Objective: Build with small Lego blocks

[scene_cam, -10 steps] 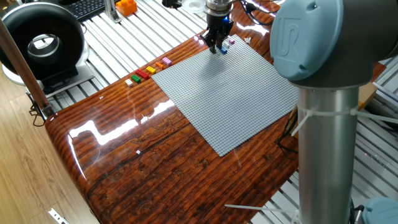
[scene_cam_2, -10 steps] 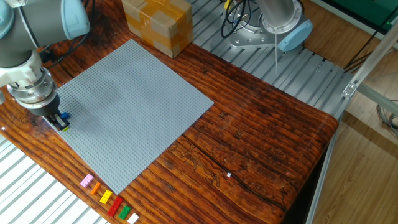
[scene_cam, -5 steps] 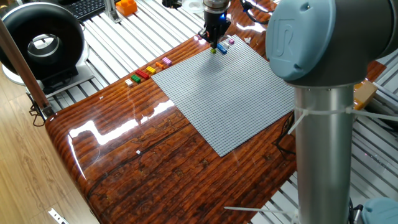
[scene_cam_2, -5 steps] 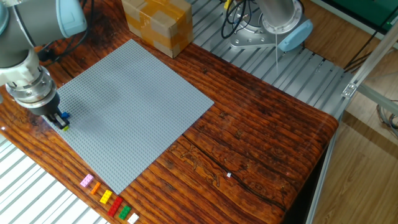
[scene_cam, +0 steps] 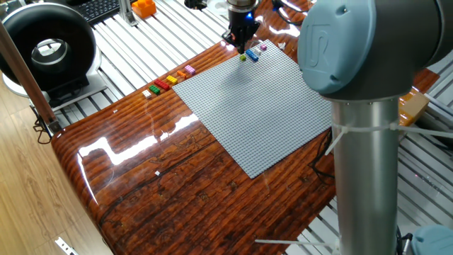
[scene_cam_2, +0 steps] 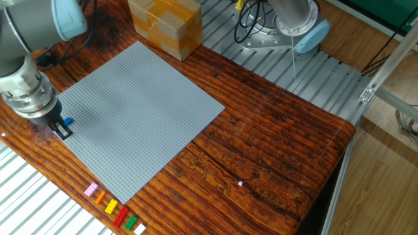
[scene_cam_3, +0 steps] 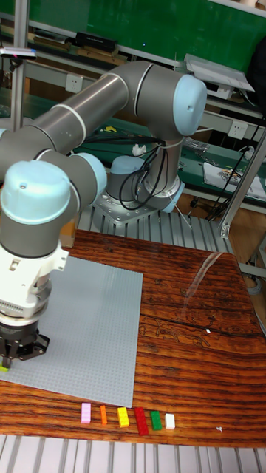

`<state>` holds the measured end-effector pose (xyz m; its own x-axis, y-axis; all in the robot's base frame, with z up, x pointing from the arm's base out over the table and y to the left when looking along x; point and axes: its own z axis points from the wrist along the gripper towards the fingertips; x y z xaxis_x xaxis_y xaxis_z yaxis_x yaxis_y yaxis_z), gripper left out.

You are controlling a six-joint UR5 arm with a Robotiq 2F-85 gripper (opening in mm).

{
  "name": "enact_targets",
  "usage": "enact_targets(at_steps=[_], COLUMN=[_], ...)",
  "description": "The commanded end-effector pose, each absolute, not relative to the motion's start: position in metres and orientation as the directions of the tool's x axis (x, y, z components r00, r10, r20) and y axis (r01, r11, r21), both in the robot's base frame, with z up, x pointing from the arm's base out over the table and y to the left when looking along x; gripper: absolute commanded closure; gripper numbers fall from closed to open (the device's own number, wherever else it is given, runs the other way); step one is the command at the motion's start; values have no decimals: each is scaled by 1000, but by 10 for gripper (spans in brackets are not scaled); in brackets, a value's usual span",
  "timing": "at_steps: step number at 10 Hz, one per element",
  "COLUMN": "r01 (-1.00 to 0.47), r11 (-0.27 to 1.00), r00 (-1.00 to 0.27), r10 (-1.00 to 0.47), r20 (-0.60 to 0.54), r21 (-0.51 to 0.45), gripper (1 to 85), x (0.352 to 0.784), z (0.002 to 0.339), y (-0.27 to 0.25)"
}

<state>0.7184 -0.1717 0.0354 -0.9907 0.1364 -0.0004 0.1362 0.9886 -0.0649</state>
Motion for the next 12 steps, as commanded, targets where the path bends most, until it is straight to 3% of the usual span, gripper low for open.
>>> enact_targets(at_steps=[1, 5, 8, 12], r01=[153, 149, 59, 2], r11=[987, 988, 993, 996], r00=[-988, -988, -998, -1000], r10=[153, 147, 56, 2], r20=[-19, -42, -29, -7], r21=[-47, -39, -99, -88], gripper=[847, 847, 847, 847], x=[726, 716, 713, 703], z=[37, 13, 23, 31], y=[-161, -165, -201, -231])
